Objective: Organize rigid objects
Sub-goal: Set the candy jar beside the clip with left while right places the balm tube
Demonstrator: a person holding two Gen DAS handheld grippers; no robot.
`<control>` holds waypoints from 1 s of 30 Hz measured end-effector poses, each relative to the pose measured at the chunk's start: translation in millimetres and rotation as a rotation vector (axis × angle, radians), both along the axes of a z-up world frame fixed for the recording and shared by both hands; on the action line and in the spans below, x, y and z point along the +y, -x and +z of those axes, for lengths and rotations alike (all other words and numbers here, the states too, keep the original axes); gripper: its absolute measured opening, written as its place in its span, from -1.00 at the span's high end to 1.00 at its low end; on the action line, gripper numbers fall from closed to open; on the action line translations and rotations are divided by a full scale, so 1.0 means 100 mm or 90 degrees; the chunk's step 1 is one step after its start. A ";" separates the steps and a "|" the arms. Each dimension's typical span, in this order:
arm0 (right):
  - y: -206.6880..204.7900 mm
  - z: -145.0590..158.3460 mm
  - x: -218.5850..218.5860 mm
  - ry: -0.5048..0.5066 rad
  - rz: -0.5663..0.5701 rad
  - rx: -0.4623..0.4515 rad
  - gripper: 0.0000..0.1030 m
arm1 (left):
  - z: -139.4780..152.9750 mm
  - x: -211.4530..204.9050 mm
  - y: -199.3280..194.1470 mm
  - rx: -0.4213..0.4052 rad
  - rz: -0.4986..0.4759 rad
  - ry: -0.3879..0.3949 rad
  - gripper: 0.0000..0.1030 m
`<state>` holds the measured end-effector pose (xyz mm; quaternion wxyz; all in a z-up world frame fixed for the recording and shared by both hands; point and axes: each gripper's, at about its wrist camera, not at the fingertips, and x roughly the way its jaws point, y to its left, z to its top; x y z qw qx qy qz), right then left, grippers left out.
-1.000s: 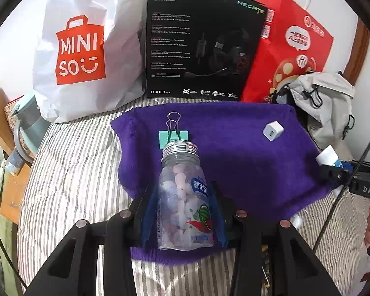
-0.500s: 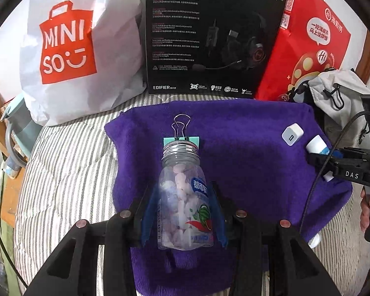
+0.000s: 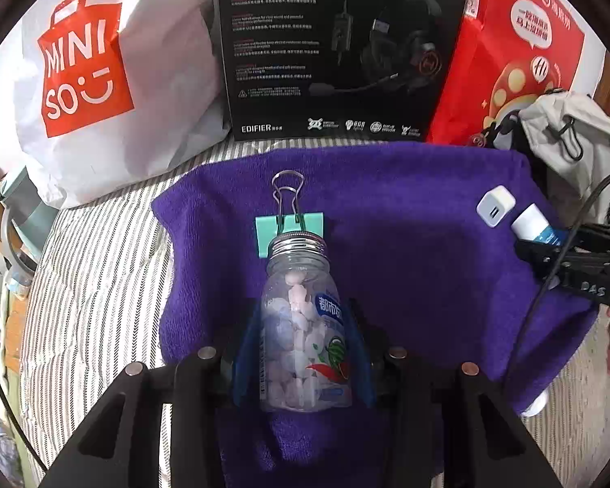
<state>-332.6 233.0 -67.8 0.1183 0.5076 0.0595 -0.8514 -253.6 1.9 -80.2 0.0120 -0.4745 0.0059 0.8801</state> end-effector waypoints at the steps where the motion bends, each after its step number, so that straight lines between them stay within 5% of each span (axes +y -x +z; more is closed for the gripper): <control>1: 0.00 0.00 0.02 0.005 0.001 -0.003 0.24 | -0.02 0.00 0.01 -0.004 0.001 0.003 0.24; 9: -0.17 0.14 0.05 0.009 -0.009 -0.008 0.00 | -0.11 0.07 0.00 -0.012 -0.003 0.041 0.24; 11: -0.24 0.22 0.04 -0.002 -0.013 0.010 -0.27 | -0.10 0.06 0.00 -0.013 -0.002 0.041 0.23; 14: -0.37 0.36 0.03 -0.011 -0.019 0.038 -0.38 | -0.11 0.09 0.00 -0.013 -0.003 0.055 0.21; 28: -0.99 0.65 0.09 0.019 -0.030 0.042 -0.48 | -0.02 0.21 -0.22 -0.038 0.000 0.041 0.07; 30: -1.09 0.66 0.13 0.031 -0.038 0.041 -0.48 | 0.05 0.22 -0.30 -0.030 -0.005 0.041 -0.14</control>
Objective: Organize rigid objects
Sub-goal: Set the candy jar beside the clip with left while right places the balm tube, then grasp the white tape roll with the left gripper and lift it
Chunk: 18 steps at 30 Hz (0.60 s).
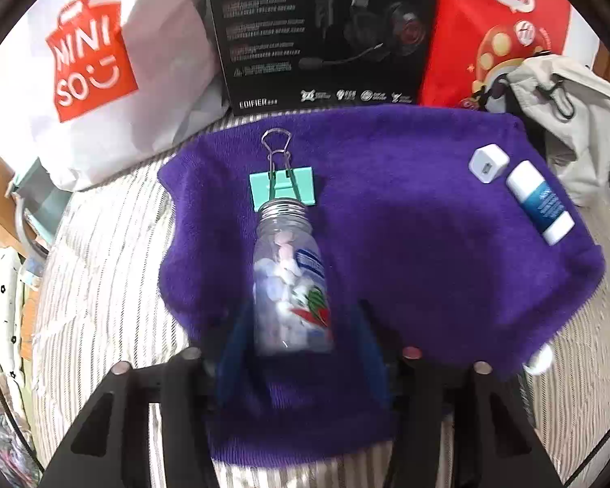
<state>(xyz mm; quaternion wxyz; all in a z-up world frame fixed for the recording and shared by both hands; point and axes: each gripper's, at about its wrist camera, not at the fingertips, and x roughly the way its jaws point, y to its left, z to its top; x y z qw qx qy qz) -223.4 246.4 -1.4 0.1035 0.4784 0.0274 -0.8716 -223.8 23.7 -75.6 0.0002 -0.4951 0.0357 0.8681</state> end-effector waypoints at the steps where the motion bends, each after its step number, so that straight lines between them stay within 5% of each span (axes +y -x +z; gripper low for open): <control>1: -0.02 -0.01 0.00 0.004 -0.001 0.000 -0.48 | 0.05 0.01 -0.05 0.008 -0.004 -0.002 -0.23; 3: -0.13 0.01 0.05 0.013 -0.008 -0.001 -0.48 | 0.15 0.02 -0.18 0.027 -0.013 -0.004 -0.57; 8: -0.39 -0.01 0.16 0.034 -0.025 -0.008 -0.50 | 0.31 0.02 -0.51 0.050 -0.042 -0.030 -0.78; 12: -0.61 -0.04 0.28 0.065 -0.049 -0.013 -0.55 | 0.33 0.08 -0.80 0.051 -0.051 -0.066 -0.79; 14: -0.72 -0.07 0.33 0.070 -0.062 -0.017 -0.79 | 0.30 0.13 -0.97 0.045 -0.055 -0.079 -0.81; 18: -0.94 -0.12 0.38 0.066 -0.077 -0.023 -0.97 | 0.17 0.18 -1.21 0.027 -0.047 -0.099 -0.82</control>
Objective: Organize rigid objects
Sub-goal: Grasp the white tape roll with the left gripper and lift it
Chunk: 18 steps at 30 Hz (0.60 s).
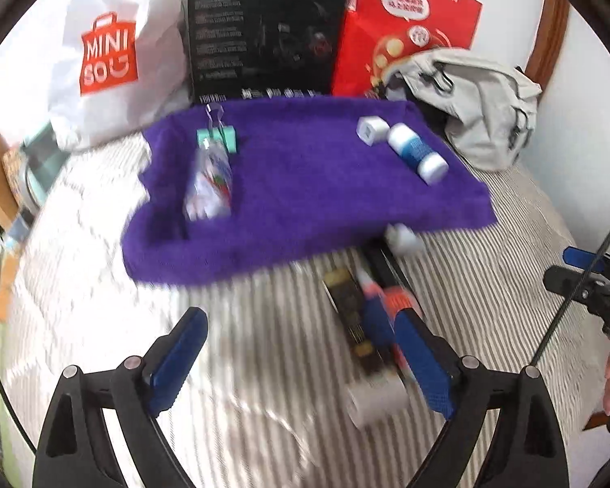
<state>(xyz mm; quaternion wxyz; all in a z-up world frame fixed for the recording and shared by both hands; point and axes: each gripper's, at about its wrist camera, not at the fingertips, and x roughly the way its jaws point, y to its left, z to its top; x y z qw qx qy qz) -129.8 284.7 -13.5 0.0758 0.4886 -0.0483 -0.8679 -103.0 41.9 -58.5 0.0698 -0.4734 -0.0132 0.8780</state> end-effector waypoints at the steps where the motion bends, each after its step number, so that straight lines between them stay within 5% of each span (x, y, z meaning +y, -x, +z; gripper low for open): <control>1: -0.04 -0.01 0.01 0.000 -0.003 0.000 -0.99 | -0.04 0.02 -0.06 -0.006 0.002 -0.005 -0.82; 9: -0.38 -0.12 0.10 0.001 -0.002 -0.015 -0.99 | -0.26 0.26 -0.29 -0.021 0.017 0.039 -0.82; 13: -0.45 -0.18 0.15 0.007 -0.005 -0.025 -0.99 | -0.28 0.26 -0.30 -0.006 0.025 0.022 -0.76; 18: -0.47 -0.27 0.18 0.010 -0.007 -0.038 -0.99 | -0.36 0.27 -0.29 -0.024 0.018 0.030 -0.25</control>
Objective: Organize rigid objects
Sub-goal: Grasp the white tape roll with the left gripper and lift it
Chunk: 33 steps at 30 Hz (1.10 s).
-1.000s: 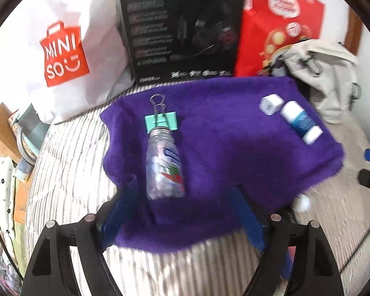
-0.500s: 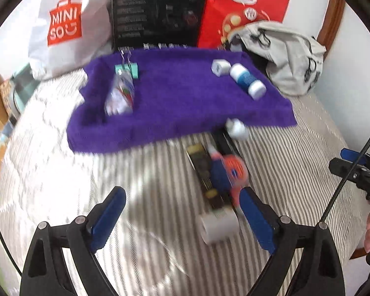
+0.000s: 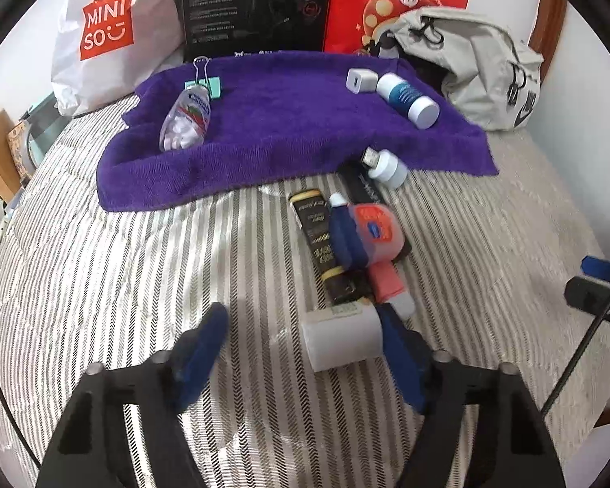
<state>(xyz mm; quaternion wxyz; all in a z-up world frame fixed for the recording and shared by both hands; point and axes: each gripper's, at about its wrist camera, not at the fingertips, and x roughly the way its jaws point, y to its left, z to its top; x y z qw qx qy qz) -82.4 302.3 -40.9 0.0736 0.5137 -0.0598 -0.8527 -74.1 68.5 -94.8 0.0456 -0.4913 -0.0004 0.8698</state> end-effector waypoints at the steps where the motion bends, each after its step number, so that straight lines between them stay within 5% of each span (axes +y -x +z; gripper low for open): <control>1: 0.00 -0.01 0.00 0.000 -0.002 -0.001 -0.99 | 0.00 0.00 0.00 0.002 -0.001 0.000 -0.19; 8: 0.04 -0.06 -0.07 0.003 0.004 -0.002 -0.99 | 0.01 -0.06 0.02 0.016 -0.020 -0.005 0.39; 17: 0.35 -0.04 -0.52 0.016 0.050 0.029 -0.99 | 0.04 -0.49 0.01 0.021 0.019 0.019 0.39; 33: 1.04 -0.24 -0.90 0.050 0.053 0.023 -0.81 | 0.02 -0.92 0.05 0.018 0.043 -0.014 0.39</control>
